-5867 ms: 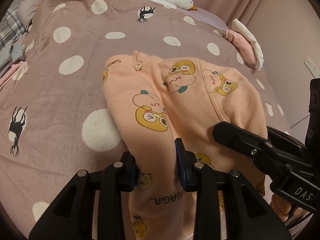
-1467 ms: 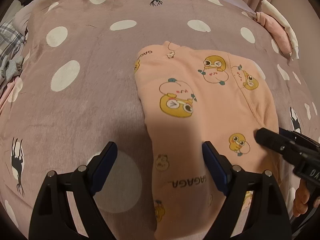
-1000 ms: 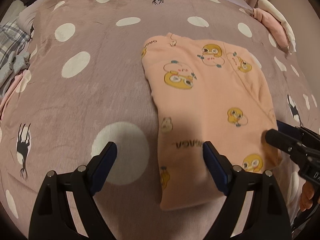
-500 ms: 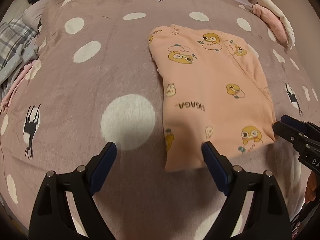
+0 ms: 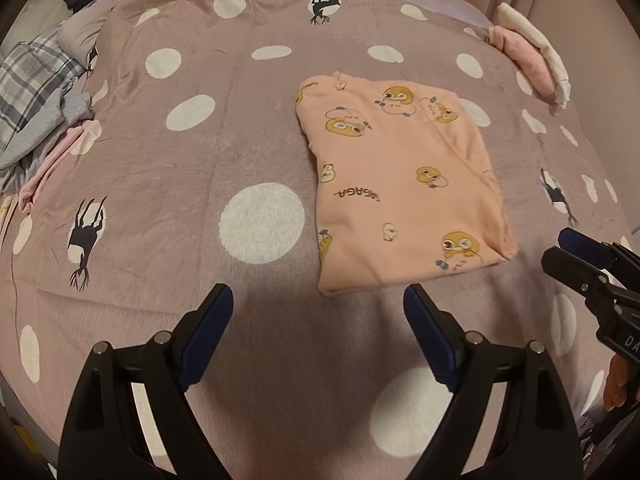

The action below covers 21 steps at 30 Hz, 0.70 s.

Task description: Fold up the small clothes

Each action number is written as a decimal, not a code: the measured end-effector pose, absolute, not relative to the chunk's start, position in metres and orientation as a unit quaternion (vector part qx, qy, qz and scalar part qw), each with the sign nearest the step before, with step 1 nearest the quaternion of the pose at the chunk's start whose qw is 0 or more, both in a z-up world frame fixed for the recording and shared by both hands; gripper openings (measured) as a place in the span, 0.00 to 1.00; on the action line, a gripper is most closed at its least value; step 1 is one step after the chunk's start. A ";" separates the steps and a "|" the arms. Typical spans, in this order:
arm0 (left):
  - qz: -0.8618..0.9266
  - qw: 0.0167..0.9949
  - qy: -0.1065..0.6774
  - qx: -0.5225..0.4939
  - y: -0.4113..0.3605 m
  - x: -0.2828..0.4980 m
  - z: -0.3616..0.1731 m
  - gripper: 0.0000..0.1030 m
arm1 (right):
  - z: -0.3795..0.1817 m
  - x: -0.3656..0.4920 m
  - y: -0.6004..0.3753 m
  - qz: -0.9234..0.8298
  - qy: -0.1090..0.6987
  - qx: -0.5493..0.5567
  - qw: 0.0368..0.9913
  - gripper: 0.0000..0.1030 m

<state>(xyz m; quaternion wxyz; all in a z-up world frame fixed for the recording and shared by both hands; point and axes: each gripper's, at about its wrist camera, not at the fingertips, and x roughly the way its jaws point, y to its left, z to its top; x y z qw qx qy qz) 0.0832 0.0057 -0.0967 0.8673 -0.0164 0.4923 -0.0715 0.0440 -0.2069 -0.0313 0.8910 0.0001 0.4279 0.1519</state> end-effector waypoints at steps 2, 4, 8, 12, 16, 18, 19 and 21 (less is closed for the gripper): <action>-0.076 0.868 0.490 -0.020 0.005 0.079 -0.092 0.87 | -0.026 0.038 -0.205 0.157 0.419 -0.001 0.894 0.55; -0.082 0.866 0.493 -0.023 0.004 0.076 -0.088 0.90 | -0.019 0.032 -0.203 0.161 0.409 -0.003 0.898 0.64; -0.079 0.866 0.493 -0.024 0.003 0.069 -0.082 0.93 | -0.011 0.024 -0.198 0.169 0.396 -0.007 0.902 0.71; -0.083 0.870 0.485 -0.029 0.002 0.060 -0.075 0.99 | -0.006 0.017 -0.197 0.175 0.393 0.001 0.903 0.77; -0.068 0.878 0.473 -0.027 0.006 0.054 -0.067 0.99 | -0.001 0.012 -0.199 0.179 0.386 0.018 0.905 0.89; -0.061 0.880 0.470 -0.029 0.008 0.051 -0.064 0.99 | 0.001 0.009 -0.199 0.179 0.381 0.025 0.907 0.93; -0.058 0.881 0.469 -0.028 0.009 0.050 -0.062 0.99 | 0.003 0.008 -0.199 0.177 0.379 0.027 0.908 0.94; -0.045 0.883 0.467 -0.021 0.010 0.049 -0.058 0.99 | 0.006 0.007 -0.199 0.175 0.373 0.031 0.911 0.97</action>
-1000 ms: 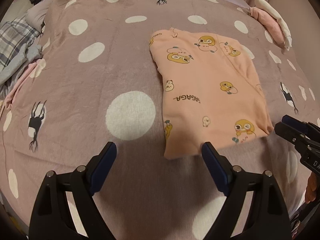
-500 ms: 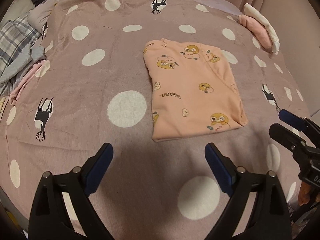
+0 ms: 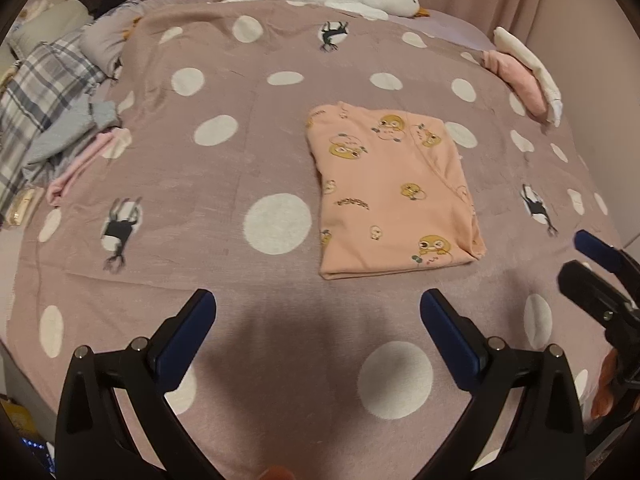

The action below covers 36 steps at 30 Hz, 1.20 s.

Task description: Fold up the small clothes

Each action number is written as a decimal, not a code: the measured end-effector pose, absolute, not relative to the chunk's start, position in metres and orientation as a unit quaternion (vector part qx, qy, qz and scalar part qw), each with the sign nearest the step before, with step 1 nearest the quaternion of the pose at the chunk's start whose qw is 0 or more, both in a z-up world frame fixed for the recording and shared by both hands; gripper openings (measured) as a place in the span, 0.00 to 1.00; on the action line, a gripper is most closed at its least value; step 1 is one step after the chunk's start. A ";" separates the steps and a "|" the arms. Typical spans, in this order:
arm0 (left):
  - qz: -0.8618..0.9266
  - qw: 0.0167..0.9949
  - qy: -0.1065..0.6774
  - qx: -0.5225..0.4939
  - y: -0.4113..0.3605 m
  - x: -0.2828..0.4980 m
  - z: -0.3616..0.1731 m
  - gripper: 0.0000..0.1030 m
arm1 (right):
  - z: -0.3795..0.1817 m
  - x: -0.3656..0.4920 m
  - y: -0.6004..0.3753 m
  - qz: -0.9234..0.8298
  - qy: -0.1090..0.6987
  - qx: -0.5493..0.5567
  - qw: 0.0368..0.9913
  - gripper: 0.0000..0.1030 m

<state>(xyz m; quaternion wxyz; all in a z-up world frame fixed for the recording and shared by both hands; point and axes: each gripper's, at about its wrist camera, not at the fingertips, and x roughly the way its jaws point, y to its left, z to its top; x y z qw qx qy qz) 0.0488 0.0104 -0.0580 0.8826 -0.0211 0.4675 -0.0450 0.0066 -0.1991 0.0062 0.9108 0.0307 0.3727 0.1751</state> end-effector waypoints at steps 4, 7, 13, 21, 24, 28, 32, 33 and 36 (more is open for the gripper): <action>-0.024 0.882 0.470 -0.004 0.010 0.046 -0.055 0.99 | 0.010 0.004 -0.198 0.172 0.367 0.033 0.914 0.99; -0.023 0.880 0.475 -0.001 0.011 0.046 -0.055 0.99 | 0.011 0.003 -0.196 0.164 0.362 0.027 0.917 0.99; -0.023 0.878 0.477 -0.012 0.012 0.044 -0.052 1.00 | 0.013 0.004 -0.197 0.140 0.362 0.020 0.921 0.99; -0.006 0.890 0.456 -0.010 0.014 0.041 -0.041 1.00 | 0.020 -0.003 -0.186 0.150 0.353 -0.009 0.924 0.99; -0.007 0.887 0.461 -0.018 0.016 0.044 -0.044 1.00 | 0.017 0.001 -0.184 0.149 0.356 -0.010 0.922 0.99; 0.000 0.888 0.460 -0.011 0.017 0.044 -0.045 1.00 | 0.011 0.005 -0.184 0.142 0.369 0.000 0.919 0.99; 0.003 0.888 0.459 -0.009 0.019 0.045 -0.046 1.00 | 0.010 0.007 -0.183 0.139 0.372 0.001 0.918 0.99; 0.003 0.889 0.459 -0.009 0.019 0.045 -0.046 1.00 | 0.010 0.007 -0.183 0.139 0.373 0.001 0.918 0.99; 0.003 0.890 0.456 -0.006 0.019 0.044 -0.046 1.00 | 0.011 0.008 -0.182 0.139 0.372 0.000 0.918 0.99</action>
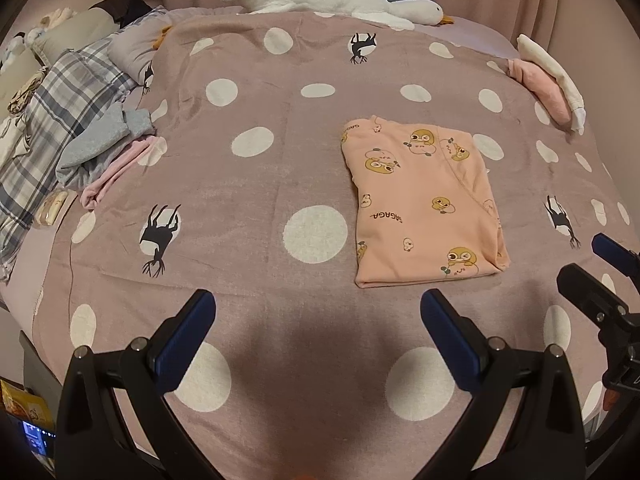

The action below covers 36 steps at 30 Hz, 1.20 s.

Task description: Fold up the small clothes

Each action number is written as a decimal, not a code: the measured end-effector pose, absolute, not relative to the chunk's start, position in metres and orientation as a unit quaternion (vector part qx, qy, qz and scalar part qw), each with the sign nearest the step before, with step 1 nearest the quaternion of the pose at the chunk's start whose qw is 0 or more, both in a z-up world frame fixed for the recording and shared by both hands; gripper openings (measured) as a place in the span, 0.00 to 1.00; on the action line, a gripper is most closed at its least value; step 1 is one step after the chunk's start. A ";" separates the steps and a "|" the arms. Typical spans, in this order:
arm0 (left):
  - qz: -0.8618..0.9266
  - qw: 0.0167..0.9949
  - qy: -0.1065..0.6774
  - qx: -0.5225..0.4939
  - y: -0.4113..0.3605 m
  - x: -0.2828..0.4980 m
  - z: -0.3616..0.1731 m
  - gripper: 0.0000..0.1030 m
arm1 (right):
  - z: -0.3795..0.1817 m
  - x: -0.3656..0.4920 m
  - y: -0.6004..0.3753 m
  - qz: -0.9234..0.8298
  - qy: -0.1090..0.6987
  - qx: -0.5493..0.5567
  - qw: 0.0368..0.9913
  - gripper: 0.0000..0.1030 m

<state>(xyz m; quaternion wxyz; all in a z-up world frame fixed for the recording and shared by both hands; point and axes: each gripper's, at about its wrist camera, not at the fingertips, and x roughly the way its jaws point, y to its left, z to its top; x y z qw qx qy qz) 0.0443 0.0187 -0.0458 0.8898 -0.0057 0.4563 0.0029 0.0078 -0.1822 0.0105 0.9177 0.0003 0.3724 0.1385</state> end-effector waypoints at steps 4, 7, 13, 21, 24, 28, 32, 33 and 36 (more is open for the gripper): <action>0.002 0.891 0.454 -0.005 0.019 0.044 -0.045 1.00 | 0.010 0.010 -0.182 0.142 0.374 0.000 0.916 0.99; 0.002 0.892 0.452 -0.004 0.019 0.044 -0.044 1.00 | 0.010 0.012 -0.180 0.144 0.376 0.000 0.916 0.99; 0.000 0.893 0.450 -0.004 0.019 0.044 -0.042 1.00 | 0.010 0.013 -0.179 0.144 0.375 0.002 0.916 0.99; 0.000 0.895 0.446 0.000 0.016 0.040 -0.039 1.00 | 0.011 0.012 -0.177 0.147 0.374 0.001 0.916 0.99; -0.001 0.896 0.445 0.000 0.015 0.040 -0.039 1.00 | 0.011 0.012 -0.177 0.147 0.373 0.001 0.916 0.99; -0.002 0.896 0.443 0.001 0.015 0.039 -0.038 1.00 | 0.011 0.010 -0.176 0.147 0.373 0.000 0.916 0.99; -0.002 0.897 0.442 0.001 0.014 0.038 -0.037 1.00 | 0.011 0.010 -0.176 0.147 0.373 0.000 0.916 0.99; -0.003 0.897 0.443 0.001 0.014 0.038 -0.037 1.00 | 0.011 0.009 -0.176 0.146 0.373 0.001 0.916 0.99; -0.004 0.897 0.442 0.002 0.013 0.038 -0.036 1.00 | 0.011 0.010 -0.176 0.147 0.373 0.000 0.916 0.99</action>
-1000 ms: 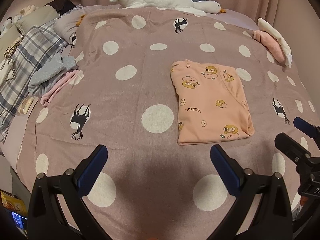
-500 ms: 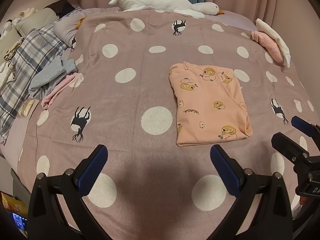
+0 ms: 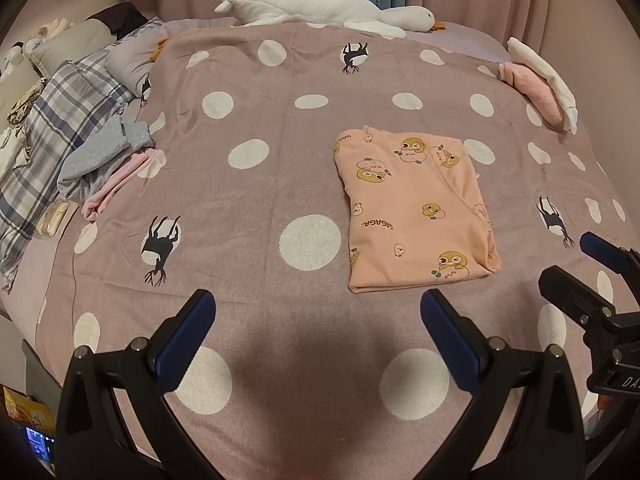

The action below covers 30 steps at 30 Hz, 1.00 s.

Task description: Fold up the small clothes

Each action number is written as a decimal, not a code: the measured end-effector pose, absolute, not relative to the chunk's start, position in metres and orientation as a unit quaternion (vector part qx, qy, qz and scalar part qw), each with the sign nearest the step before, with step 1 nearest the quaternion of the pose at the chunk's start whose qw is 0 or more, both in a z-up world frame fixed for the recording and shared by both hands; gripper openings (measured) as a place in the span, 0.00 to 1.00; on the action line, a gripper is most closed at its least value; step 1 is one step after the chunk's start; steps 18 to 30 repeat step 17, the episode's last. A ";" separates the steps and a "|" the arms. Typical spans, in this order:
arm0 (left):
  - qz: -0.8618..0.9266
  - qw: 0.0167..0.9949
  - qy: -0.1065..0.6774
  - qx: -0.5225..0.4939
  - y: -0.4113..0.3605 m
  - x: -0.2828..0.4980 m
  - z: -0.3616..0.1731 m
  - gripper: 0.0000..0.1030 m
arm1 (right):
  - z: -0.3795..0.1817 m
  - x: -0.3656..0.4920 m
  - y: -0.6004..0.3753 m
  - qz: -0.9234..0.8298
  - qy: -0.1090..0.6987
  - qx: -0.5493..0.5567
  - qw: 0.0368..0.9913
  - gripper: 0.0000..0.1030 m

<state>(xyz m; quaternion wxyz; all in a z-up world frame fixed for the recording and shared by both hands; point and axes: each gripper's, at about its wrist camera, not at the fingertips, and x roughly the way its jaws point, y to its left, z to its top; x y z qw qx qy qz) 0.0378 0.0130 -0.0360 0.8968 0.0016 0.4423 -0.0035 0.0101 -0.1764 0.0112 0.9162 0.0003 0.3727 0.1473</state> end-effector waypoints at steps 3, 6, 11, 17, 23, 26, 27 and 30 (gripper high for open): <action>-0.004 0.897 0.442 0.002 0.012 0.038 -0.035 1.00 | 0.012 0.010 -0.177 0.147 0.371 0.000 0.917 0.99; -0.007 0.898 0.441 0.002 0.010 0.038 -0.034 1.00 | 0.012 0.009 -0.178 0.146 0.371 0.003 0.917 0.99; -0.011 0.897 0.442 0.002 0.009 0.038 -0.034 1.00 | 0.012 0.007 -0.180 0.144 0.371 0.006 0.917 0.99; -0.009 0.897 0.442 0.000 0.008 0.038 -0.035 1.00 | 0.012 0.007 -0.180 0.143 0.370 0.006 0.918 0.99; -0.009 0.897 0.442 0.000 0.008 0.038 -0.035 1.00 | 0.012 0.007 -0.180 0.143 0.370 0.006 0.918 0.99; -0.009 0.897 0.442 0.000 0.008 0.038 -0.035 1.00 | 0.012 0.007 -0.180 0.143 0.370 0.006 0.918 0.99; -0.009 0.897 0.442 0.000 0.008 0.038 -0.035 1.00 | 0.012 0.007 -0.180 0.143 0.370 0.006 0.918 0.99; -0.009 0.897 0.442 0.000 0.008 0.038 -0.035 1.00 | 0.012 0.007 -0.180 0.143 0.370 0.006 0.918 0.99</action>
